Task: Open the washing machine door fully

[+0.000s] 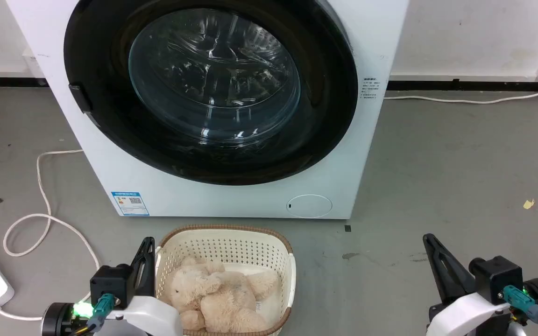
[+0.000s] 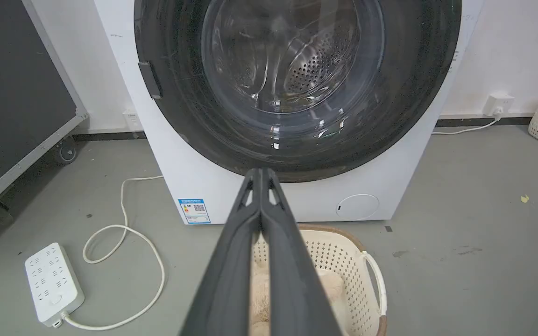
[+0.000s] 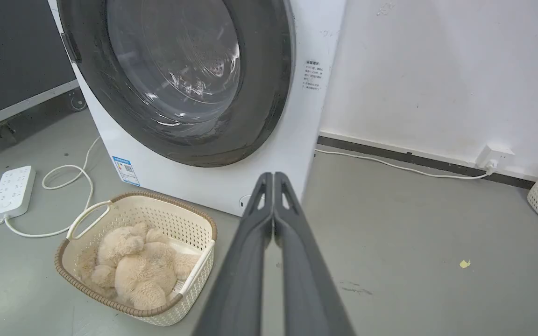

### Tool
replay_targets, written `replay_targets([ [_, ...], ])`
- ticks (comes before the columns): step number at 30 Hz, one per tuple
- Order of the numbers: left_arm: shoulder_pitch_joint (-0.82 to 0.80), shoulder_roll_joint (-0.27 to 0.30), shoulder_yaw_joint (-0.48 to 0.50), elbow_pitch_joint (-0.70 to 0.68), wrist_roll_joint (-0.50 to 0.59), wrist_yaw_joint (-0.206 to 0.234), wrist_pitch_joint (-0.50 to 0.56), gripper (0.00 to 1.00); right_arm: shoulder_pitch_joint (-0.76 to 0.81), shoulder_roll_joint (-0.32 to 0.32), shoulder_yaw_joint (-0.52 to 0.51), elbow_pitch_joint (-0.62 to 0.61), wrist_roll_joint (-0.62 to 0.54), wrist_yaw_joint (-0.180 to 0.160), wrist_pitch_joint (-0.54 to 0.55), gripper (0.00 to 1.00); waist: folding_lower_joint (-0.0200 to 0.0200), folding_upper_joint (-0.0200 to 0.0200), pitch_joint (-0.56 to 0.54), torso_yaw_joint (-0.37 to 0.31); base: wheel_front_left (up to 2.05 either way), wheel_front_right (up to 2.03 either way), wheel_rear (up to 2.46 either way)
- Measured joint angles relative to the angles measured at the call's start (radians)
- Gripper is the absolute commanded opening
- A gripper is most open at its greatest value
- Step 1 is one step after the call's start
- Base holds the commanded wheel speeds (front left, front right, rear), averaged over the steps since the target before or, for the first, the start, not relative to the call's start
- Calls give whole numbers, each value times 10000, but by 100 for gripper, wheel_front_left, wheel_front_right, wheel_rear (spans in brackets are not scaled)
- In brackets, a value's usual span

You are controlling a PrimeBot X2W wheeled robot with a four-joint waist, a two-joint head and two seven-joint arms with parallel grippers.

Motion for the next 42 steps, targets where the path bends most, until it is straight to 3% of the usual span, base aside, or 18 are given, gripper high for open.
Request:
replay_targets([
  [27, 0, 0, 0, 0, 0, 0, 0, 0, 0, 0, -2, 0, 0, 0, 0, 0, 0, 0, 0, 0, 0, 0, 0],
  [28, 4, 0, 4, 2, -2, -2, 0, 100, 4, -2, 2, -2, -2, 0, -2, 100, 0, 0, 0, 0, 0, 0, 0],
  [42, 6, -2, -81, 4, -4, 6, -123, 100, 8, -2, -46, -50, 44, 0, -151, 100, 0, 0, 48, 6, 0, 0, 0],
])
